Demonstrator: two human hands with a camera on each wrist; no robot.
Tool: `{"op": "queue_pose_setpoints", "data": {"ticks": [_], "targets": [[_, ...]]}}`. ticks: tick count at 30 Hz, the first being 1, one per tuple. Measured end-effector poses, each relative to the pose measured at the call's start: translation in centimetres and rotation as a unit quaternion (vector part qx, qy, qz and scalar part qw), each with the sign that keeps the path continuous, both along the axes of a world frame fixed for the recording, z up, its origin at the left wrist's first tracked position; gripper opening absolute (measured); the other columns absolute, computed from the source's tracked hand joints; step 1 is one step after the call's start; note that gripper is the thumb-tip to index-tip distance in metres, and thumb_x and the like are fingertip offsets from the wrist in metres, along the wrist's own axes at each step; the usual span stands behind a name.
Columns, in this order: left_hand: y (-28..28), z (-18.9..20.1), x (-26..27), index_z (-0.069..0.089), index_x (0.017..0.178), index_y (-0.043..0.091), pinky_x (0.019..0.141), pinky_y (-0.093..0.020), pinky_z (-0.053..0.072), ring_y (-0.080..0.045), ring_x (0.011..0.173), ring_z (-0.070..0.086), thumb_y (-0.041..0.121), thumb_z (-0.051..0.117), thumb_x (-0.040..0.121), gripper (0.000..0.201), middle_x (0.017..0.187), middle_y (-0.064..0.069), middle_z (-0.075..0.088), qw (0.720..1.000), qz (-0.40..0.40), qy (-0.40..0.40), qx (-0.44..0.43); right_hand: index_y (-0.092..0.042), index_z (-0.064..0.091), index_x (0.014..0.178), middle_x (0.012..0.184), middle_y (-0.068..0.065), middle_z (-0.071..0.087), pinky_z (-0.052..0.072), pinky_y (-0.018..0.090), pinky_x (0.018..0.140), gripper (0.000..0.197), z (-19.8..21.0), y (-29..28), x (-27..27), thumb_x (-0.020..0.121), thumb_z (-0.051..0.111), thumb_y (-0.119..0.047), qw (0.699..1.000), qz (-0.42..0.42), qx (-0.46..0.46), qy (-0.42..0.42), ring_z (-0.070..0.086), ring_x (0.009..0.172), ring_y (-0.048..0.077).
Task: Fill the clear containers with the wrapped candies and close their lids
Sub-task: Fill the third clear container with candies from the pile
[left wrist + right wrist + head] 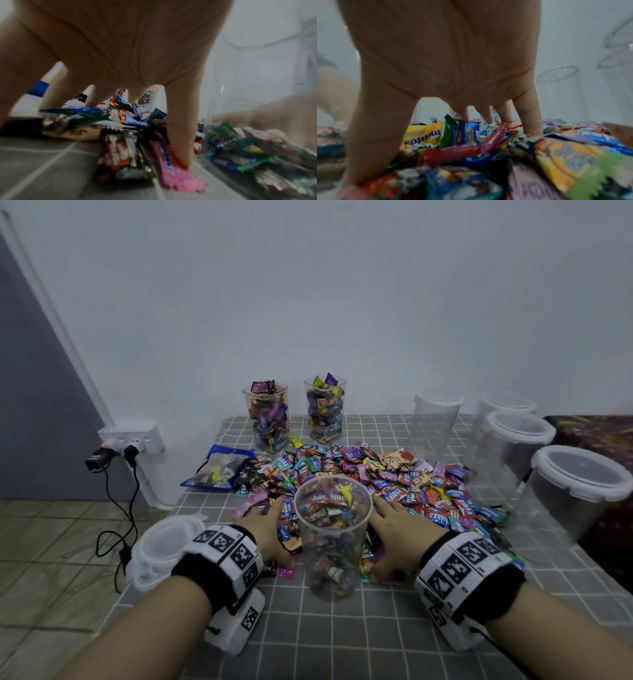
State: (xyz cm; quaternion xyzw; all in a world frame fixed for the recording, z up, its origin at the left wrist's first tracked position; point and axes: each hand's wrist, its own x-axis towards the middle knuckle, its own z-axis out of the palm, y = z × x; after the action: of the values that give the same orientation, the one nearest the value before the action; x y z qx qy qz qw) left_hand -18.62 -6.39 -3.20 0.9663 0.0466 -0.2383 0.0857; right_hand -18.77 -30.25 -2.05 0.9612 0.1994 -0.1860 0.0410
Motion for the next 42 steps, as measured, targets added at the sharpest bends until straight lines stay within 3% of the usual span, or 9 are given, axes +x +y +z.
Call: {"op": "queue_pose_setpoints", "data": {"ticks": [5,8,12,15,19,22,26,36,42], "targets": [[-0.9,0.5,0.4,0.035,0.14,0.037,0.095,-0.044,0.047,-0.029,0.112,0.053,0.041,0.081,0.066,0.087,0.129,-0.009,0.052,0.998,-0.045,-0.03,-0.014,-0.035,0.005,0.15,0.159,0.001,0.002,0.037,0.048,0.107,0.101,0.1,0.3,0.3,0.075,0.07,-0.053,1.0,0.01,-0.01,-0.004,0.014,0.142,0.03],[-1.3,0.5,0.6,0.042,0.136,0.033,0.094,-0.041,0.049,-0.026,0.109,0.057,0.035,0.078,0.072,0.074,0.126,-0.005,0.057,0.997,-0.062,-0.049,-0.007,-0.035,0.018,0.148,0.156,0.001,0.014,0.039,0.047,0.104,0.088,0.2,0.2,0.4,0.078,0.069,-0.049,1.0,0.011,0.002,-0.006,0.023,0.138,0.029],[-1.5,0.6,0.8,0.059,0.119,0.019,0.087,-0.032,0.05,-0.023,0.104,0.059,0.023,0.069,0.082,0.038,0.116,-0.004,0.064,0.995,-0.056,-0.081,0.017,-0.033,0.03,0.144,0.149,0.002,0.029,0.043,0.044,0.101,0.072,0.2,0.3,0.4,0.082,0.066,-0.044,1.0,0.01,0.008,-0.016,0.034,0.131,0.028],[-1.6,0.6,0.6,0.066,0.106,0.018,0.08,-0.031,0.051,-0.023,0.096,0.061,0.027,0.064,0.086,0.022,0.107,-0.006,0.066,0.992,-0.052,-0.106,0.038,-0.031,0.036,0.141,0.142,0.003,0.038,0.045,0.041,0.098,0.06,0.2,0.4,0.4,0.087,0.062,-0.037,0.999,0.012,0.025,-0.034,0.042,0.125,0.027],[-1.9,0.7,0.5,0.067,0.101,0.017,0.08,-0.033,0.053,-0.026,0.092,0.061,0.027,0.056,0.09,0.019,0.103,-0.008,0.065,0.989,-0.057,-0.125,0.051,-0.027,0.046,0.136,0.132,0.005,0.046,0.049,0.039,0.092,0.048,0.3,0.5,0.3,0.089,0.057,-0.028,0.998,0.008,0.029,-0.058,0.05,0.116,0.028],[-1.9,1.0,0.4,0.067,0.104,0.018,0.08,-0.032,0.05,-0.027,0.095,0.061,0.022,0.05,0.092,0.021,0.104,-0.007,0.063,0.987,-0.048,-0.144,0.053,-0.027,0.045,0.138,0.132,0.007,0.043,0.049,0.04,0.093,0.049,0.4,0.4,0.3,0.09,0.054,-0.021,0.998,-0.012,0.038,-0.044,0.052,0.115,0.029],[-1.9,1.7,0.0,0.065,0.105,0.011,0.088,-0.039,0.051,-0.03,0.1,0.06,0.017,0.045,0.094,0.024,0.109,-0.011,0.062,0.986,-0.008,-0.157,0.049,-0.03,0.044,0.138,0.126,0.009,0.045,0.047,0.038,0.094,0.047,0.5,0.3,0.2,0.094,0.048,-0.016,0.998,-0.016,0.049,-0.036,0.053,0.113,0.028],[-2.2,3.0,-1.0,0.068,0.098,0.014,0.082,-0.033,0.048,-0.028,0.1,0.06,0.015,0.043,0.094,0.025,0.107,-0.009,0.066,0.977,-0.023,-0.21,0.033,-0.014,0.059,0.119,0.115,0.008,0.058,0.047,0.037,0.091,0.035,0.8,0.5,0.3,0.089,0.045,-0.003,0.989,-0.042,0.111,-0.088,0.054,0.105,0.025],[-2.0,3.1,-1.2,0.068,0.1,0.016,0.07,-0.025,0.037,-0.023,0.099,0.06,0.019,0.048,0.093,0.022,0.104,-0.003,0.068,0.961,-0.016,-0.276,-0.008,-0.01,0.061,0.111,0.107,0.007,0.058,0.046,0.036,0.087,0.03,1.0,0.0,0.3,0.086,0.045,-0.003,0.978,-0.053,0.164,-0.116,0.053,0.102,0.024]]}}
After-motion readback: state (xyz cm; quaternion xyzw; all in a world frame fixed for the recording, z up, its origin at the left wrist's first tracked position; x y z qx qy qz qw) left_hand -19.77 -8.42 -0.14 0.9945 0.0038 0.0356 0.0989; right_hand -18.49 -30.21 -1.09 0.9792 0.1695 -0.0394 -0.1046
